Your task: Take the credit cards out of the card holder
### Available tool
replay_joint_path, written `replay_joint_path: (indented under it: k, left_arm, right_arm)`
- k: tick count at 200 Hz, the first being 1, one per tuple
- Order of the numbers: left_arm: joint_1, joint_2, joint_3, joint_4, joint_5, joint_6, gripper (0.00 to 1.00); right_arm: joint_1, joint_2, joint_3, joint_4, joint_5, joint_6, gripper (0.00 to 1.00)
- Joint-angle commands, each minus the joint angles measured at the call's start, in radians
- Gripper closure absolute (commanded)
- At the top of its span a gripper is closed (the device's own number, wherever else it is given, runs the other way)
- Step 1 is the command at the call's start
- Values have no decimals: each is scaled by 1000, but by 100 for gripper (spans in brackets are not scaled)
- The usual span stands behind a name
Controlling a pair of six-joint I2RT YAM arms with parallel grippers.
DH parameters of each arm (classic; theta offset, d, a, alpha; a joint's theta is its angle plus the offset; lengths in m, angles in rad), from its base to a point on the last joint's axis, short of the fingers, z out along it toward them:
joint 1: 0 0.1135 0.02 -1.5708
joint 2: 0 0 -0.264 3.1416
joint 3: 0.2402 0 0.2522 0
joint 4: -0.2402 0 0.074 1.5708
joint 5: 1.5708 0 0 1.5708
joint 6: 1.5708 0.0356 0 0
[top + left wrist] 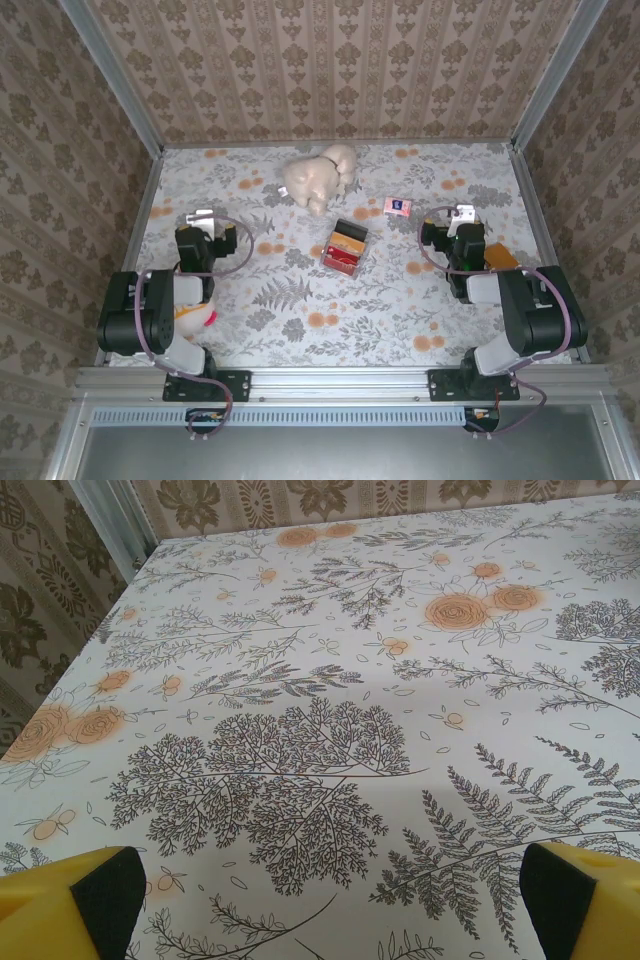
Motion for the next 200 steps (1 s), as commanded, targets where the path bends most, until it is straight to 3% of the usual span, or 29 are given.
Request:
replay_joint_path:
  k: [1,154,176,200]
  left_arm:
    - [-3,6,18,8,7,-3,0]
    - [-4,4,13,14,2,-2,0]
    - [-5,-18,5,15,-85,-31,0]
    - [-8,-105,10,-75,-105,-36,0]
  right_arm:
    - [-3,6,18,-9,-9,-5,0]
    - [-4,-2,10,0,-22,-8,0]
    - [-4,-53,7,-31,-21,-10,0]
    - [-2,-167,28,-156,-14,-9,0]
